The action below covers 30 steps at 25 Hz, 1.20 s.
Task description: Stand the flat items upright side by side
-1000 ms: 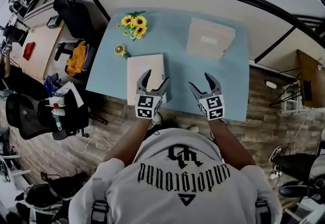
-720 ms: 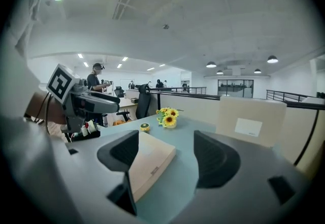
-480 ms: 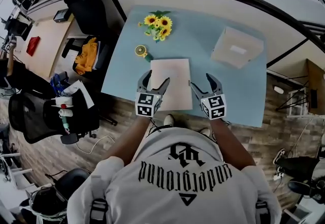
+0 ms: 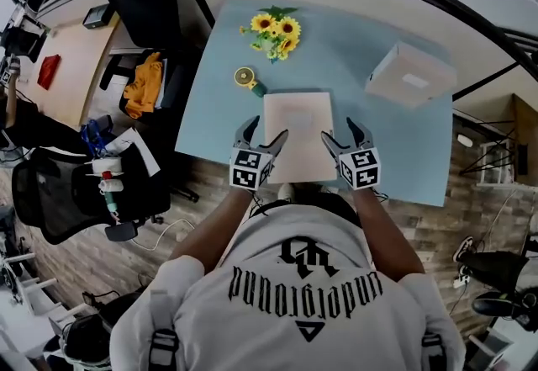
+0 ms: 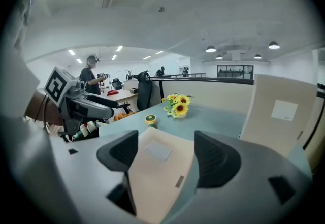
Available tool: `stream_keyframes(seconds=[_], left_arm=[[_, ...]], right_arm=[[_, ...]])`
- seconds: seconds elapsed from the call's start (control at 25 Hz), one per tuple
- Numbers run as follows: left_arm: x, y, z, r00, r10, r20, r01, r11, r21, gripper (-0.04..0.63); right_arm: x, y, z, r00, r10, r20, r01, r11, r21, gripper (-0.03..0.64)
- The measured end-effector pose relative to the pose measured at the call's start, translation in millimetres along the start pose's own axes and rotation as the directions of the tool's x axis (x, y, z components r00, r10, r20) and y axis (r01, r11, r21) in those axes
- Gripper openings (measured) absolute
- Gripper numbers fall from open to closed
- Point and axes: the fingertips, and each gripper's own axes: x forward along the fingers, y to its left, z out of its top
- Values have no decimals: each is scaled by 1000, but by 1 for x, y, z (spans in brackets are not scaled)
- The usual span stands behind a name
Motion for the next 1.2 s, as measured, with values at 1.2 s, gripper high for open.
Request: stream_keyframes(seconds=[1.2], left_arm=[[67,32,-183,891,-113,-440,-84,911,-404,377]], right_arm=[[94,-18,-174,812,367,-453,-157,886,437,359]])
